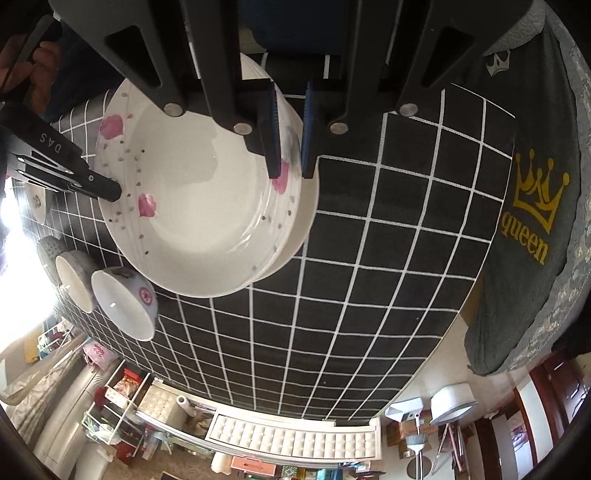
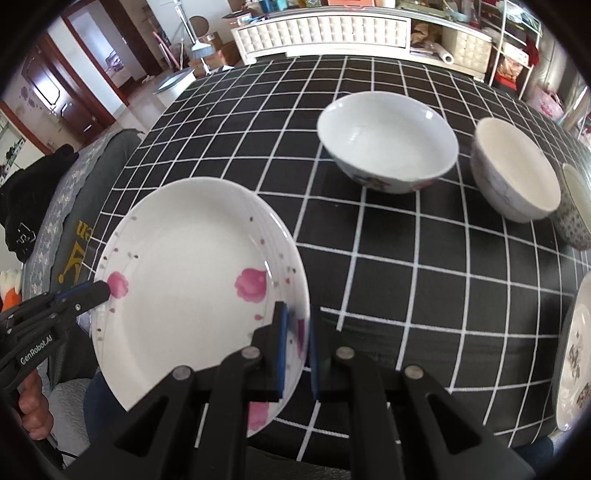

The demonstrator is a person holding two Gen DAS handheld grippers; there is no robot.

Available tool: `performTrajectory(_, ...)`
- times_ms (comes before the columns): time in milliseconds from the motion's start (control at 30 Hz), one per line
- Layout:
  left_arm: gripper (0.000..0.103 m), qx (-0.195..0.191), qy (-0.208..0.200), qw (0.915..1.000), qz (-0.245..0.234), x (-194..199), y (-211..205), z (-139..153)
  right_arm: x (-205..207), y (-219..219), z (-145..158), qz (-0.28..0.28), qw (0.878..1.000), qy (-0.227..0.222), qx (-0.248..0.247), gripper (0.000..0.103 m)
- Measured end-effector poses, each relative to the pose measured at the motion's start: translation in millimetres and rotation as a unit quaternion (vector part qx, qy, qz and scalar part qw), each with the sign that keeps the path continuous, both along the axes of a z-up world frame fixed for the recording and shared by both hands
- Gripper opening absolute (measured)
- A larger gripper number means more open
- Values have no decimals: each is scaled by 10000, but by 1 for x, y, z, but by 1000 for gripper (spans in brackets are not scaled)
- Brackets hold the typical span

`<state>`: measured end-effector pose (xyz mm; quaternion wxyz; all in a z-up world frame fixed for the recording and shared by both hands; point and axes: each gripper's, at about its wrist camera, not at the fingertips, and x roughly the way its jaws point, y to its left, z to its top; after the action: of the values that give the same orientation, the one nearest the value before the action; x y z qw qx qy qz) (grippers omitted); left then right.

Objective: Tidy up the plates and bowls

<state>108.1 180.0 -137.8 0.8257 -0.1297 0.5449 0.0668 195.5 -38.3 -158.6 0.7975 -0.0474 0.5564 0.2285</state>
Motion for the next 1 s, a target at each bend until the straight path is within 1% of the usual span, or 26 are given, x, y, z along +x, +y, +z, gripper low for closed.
performTrajectory(367, 9, 22, 93, 9999, 90, 9, 8, -9, 6, 12, -8, 72, 9999, 13, -154, 13)
performTrajectory(400, 3, -5, 76, 9999, 83, 9, 8, -9, 6, 13, -8, 82, 9999, 14, -150, 13)
performTrajectory(467, 2, -501, -169, 9986, -93, 10, 6, -3, 6, 15, -10, 95, 9998, 3, -185, 13)
performTrajectory(500, 2, -447, -216, 9986, -165, 12, 0, 2, 6, 15, -9, 87, 9998, -15, -179, 13)
performTrajectory(600, 2, 62, -123, 9994, -322, 20, -16, 1, 9, 14, -9, 84, 9999, 8, -137, 13)
performTrajectory(700, 2, -55, -27, 9994, -331, 23, -19, -6, 9, 14, -9, 174, 9996, -6, -205, 13)
performTrajectory(833, 2, -98, 52, 9993, -343, 21, -24, -11, 7, 8, 2, 8, 9999, -121, -57, 14)
performTrajectory(867, 2, -105, 60, 9993, -341, 21, -25, -11, 6, 8, 5, 14, 9999, -141, -41, 16)
performTrajectory(900, 2, -107, 59, 9994, -335, 20, -24, -8, 5, 7, 8, 33, 9998, -165, -45, 22)
performTrajectory(933, 2, -113, 43, 9994, -327, 19, -25, -7, 2, 7, 10, 64, 9998, -201, -53, 32)
performTrajectory(967, 2, -122, 28, 9994, -325, 19, -26, -5, 0, 6, 13, 82, 9996, -251, -57, 36)
performTrajectory(1000, 2, -133, 1, 9994, -321, 17, -27, -2, -2, 5, 16, 83, 9995, -303, -52, 43)
